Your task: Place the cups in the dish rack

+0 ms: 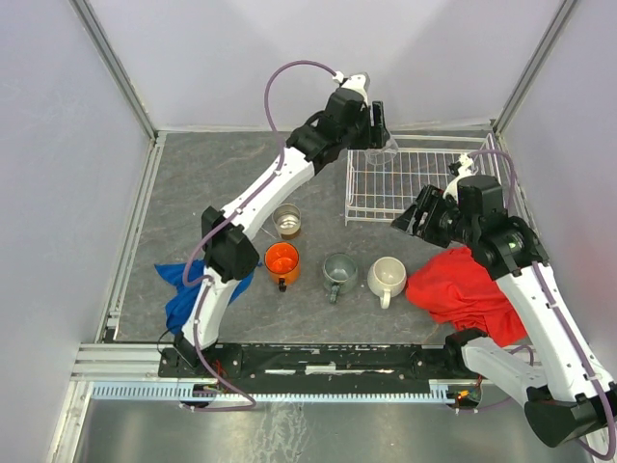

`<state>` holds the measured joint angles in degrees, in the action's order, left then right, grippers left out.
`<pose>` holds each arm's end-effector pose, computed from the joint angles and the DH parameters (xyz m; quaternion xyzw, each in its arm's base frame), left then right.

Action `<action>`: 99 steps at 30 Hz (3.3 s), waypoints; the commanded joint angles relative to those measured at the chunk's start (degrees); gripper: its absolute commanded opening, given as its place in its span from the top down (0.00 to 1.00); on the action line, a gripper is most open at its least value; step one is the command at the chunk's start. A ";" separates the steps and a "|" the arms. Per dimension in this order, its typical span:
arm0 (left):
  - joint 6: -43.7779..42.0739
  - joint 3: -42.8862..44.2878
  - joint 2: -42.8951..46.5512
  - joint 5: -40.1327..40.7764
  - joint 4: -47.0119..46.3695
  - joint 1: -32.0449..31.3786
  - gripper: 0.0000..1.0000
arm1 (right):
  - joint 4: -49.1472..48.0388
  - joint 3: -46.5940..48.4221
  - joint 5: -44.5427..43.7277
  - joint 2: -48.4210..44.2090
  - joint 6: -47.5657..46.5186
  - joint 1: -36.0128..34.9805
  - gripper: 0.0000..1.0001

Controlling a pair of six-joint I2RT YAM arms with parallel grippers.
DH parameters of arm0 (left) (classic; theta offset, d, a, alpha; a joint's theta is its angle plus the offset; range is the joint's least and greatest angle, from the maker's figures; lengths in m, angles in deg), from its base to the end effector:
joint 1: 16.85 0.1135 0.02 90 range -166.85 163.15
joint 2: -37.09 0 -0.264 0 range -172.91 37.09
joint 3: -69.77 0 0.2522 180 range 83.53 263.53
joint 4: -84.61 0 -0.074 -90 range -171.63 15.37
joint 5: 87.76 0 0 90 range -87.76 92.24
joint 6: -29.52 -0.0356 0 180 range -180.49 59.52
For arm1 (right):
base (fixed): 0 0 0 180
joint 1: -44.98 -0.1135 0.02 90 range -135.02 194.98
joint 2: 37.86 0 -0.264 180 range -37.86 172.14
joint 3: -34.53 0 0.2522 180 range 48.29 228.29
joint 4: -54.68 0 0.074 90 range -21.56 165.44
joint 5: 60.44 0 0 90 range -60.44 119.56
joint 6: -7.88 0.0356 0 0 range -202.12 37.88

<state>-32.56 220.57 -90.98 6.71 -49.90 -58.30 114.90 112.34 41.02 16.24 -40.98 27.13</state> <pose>0.3889 -0.3397 0.3764 0.0766 0.8288 -0.2881 0.4734 0.1726 0.0630 0.3640 0.1353 0.8793 0.2981 0.3458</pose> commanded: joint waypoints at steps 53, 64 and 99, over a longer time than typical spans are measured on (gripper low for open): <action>-11.68 -10.34 -8.64 20.32 -8.70 -6.34 0.95 | 6.92 4.05 -2.78 0.58 -10.52 6.40 0.30; -11.46 -10.24 -7.79 19.73 -8.54 -6.43 0.80 | 6.54 3.84 -1.50 1.17 -10.62 7.06 0.30; -14.48 -9.59 -0.44 20.05 -8.39 -7.41 0.01 | 5.17 2.83 0.21 2.45 -12.23 8.03 0.30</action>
<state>-45.13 207.95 -96.97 25.77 -57.86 -65.69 122.88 115.14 40.21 18.12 -51.62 34.98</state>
